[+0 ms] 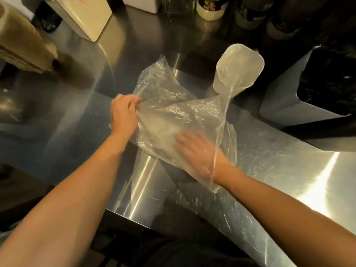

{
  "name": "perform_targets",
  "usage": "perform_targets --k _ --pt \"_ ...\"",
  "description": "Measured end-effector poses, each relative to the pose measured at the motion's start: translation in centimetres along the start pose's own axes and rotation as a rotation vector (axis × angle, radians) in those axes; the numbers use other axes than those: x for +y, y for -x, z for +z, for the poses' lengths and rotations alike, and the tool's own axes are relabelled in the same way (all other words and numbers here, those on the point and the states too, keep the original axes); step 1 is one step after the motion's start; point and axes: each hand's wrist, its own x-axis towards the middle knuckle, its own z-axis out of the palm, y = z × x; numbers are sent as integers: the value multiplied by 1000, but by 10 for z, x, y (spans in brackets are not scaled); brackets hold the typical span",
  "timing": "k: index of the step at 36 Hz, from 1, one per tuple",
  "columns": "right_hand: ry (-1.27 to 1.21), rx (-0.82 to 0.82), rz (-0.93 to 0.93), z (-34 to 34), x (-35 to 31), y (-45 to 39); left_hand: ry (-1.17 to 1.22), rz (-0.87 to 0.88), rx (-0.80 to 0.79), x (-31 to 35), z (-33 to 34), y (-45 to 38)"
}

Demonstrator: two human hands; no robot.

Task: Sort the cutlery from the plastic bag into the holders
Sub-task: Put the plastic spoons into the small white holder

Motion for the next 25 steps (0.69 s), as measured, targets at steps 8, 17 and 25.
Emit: perform_targets --k 8,17,25 --pt "-389 125 335 -6 0 22 -300 -67 85 20 -13 6" --pt "-130 370 260 -2 -9 8 -109 -184 282 24 -11 58" --pt "-110 144 -91 -28 -15 -62 -74 -379 37 -8 -21 23"
